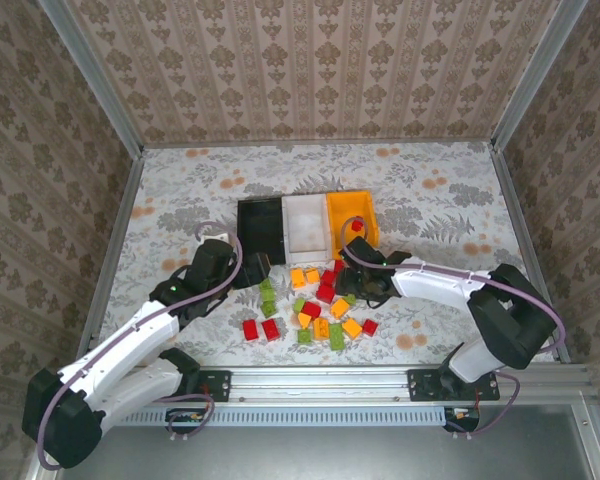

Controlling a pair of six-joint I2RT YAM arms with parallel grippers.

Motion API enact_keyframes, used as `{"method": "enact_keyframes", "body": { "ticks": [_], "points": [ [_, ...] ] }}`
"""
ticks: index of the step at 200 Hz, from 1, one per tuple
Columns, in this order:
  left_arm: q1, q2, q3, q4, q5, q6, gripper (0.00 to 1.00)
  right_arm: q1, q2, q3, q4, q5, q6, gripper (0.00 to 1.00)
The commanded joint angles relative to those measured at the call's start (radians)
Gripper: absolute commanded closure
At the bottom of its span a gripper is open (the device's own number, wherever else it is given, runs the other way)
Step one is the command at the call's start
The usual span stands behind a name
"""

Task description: Sort the legos into containers by color

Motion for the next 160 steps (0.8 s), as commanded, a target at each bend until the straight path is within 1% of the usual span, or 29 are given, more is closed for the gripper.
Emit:
{"method": "enact_keyframes", "body": {
  "ticks": [1, 53, 72, 87, 116, 133, 151, 160],
  "points": [
    [0.010, 0.000, -0.006, 0.022, 0.012, -0.008, 0.00, 0.009, 0.029, 0.039, -0.062, -0.001, 0.017, 0.34],
    [0.021, 0.000, -0.014, 0.022, 0.021, -0.009, 0.00, -0.002, 0.049, 0.023, -0.125, 0.005, 0.005, 0.43],
    [0.022, 0.000, -0.018, 0.024, 0.026, -0.011, 0.00, -0.025, 0.035, -0.015, -0.126, 0.006, 0.000, 0.49],
    [0.024, -0.001, -0.017, 0.022, 0.026, -0.010, 0.00, -0.037, 0.013, -0.044, -0.119, 0.016, -0.003, 0.52],
    [0.027, 0.003, -0.011, 0.023, 0.029, -0.006, 0.00, -0.044, -0.011, -0.060, -0.100, 0.013, -0.019, 0.64],
    [0.028, 0.006, -0.005, 0.022, 0.034, 0.003, 0.00, -0.049, -0.056, -0.041, -0.116, 0.025, -0.050, 0.70],
    [0.028, 0.003, -0.002, 0.017, 0.031, 0.009, 0.00, -0.062, -0.121, 0.003, -0.140, 0.028, -0.103, 0.73],
    [0.028, 0.001, 0.001, 0.014, 0.027, 0.009, 0.00, -0.066, -0.179, 0.042, -0.141, 0.027, -0.137, 0.74]
  ]
}}
